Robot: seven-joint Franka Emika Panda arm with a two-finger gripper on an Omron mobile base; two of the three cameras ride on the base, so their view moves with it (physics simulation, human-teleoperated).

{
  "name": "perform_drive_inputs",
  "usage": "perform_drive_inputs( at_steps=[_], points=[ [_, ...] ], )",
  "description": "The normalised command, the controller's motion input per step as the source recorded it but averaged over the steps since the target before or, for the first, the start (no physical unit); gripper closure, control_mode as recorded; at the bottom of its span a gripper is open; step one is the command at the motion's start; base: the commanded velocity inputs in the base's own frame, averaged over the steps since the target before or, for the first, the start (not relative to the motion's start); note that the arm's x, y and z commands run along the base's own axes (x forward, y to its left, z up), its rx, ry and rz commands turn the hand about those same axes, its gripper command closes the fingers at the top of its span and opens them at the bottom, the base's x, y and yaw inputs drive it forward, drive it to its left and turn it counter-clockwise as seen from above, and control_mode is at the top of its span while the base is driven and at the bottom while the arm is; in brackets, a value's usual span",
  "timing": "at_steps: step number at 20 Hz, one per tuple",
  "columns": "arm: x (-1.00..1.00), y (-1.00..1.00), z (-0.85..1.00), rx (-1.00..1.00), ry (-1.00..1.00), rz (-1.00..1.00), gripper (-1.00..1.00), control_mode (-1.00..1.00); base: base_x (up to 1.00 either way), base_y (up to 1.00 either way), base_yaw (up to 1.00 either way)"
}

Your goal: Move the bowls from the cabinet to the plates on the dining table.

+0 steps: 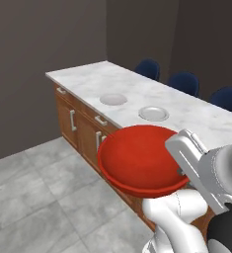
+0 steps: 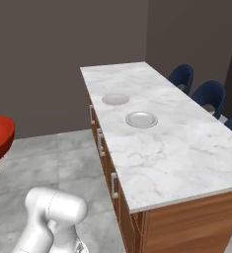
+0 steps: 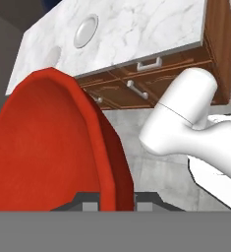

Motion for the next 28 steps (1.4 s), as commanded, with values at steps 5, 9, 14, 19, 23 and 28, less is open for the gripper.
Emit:
perform_drive_inputs(
  at_steps=[5,9,14,19,23,28],
  points=[
    [0.0,0.0,0.0,0.0,0.0,0.0,1.0,1.0,0.62,0.07,0.0],
    [0.0,0.0,0.0,0.0,0.0,0.0,1.0,1.0,0.62,0.12,0.0],
    [0.0,0.0,0.0,0.0,0.0,0.0,1.0,1.0,0.62,0.13,0.0],
    [0.0,0.0,0.0,0.0,0.0,0.0,1.0,1.0,0.56,0.26,-0.05],
    [0.0,0.0,0.0,0.0,0.0,0.0,1.0,1.0,0.49,0.31,-0.08],
    [0.0,0.0,0.0,0.0,0.0,0.0,1.0,1.0,0.47,0.31,-0.09]
  ],
)
